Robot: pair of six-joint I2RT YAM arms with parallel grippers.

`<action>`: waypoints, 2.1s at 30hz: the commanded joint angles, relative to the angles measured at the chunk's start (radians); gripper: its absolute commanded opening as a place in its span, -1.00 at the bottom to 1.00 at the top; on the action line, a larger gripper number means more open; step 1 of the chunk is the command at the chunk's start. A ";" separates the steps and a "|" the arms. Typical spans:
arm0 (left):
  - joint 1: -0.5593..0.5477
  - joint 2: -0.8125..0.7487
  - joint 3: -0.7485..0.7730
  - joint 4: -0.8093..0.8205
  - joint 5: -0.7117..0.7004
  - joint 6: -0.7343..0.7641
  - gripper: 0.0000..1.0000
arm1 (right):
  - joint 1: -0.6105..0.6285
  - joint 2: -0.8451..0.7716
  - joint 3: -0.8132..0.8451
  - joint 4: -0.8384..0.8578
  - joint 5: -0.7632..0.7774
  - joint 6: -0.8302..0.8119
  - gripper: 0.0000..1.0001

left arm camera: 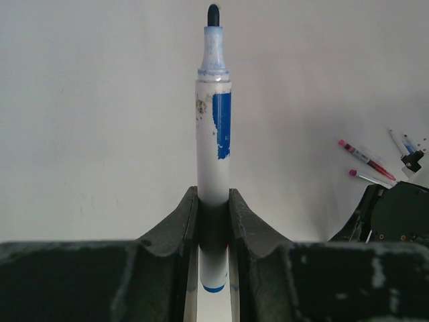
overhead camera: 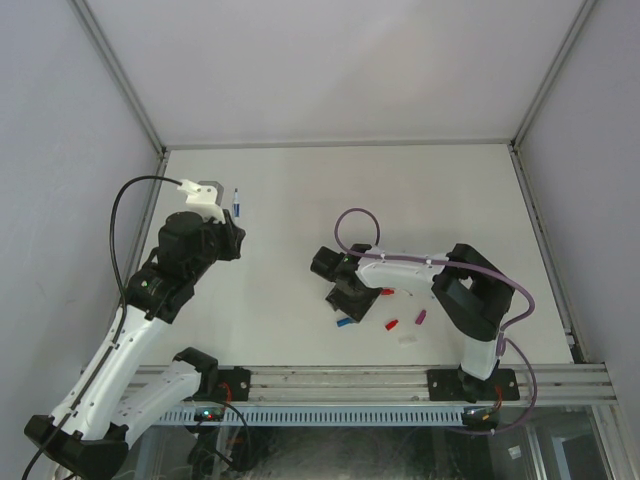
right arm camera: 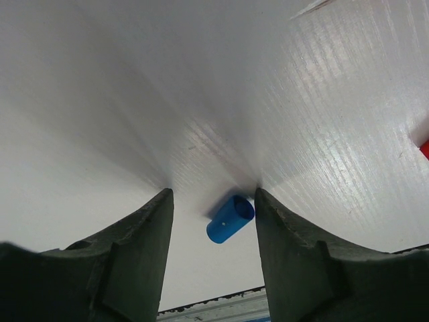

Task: Insert the pens into the pen caps
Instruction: Insert the pen cap onto the pen.

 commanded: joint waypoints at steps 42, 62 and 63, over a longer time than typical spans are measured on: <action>0.008 -0.002 -0.009 0.027 -0.005 -0.008 -1.00 | 0.050 -0.049 -0.062 -0.007 0.010 0.080 -0.09; 0.007 -0.002 -0.009 0.026 -0.005 -0.009 -1.00 | 0.055 -0.009 -0.062 0.044 -0.025 0.069 -0.33; 0.008 -0.003 -0.008 0.027 -0.005 -0.009 -1.00 | 0.054 -0.005 -0.062 0.047 -0.026 0.068 -0.36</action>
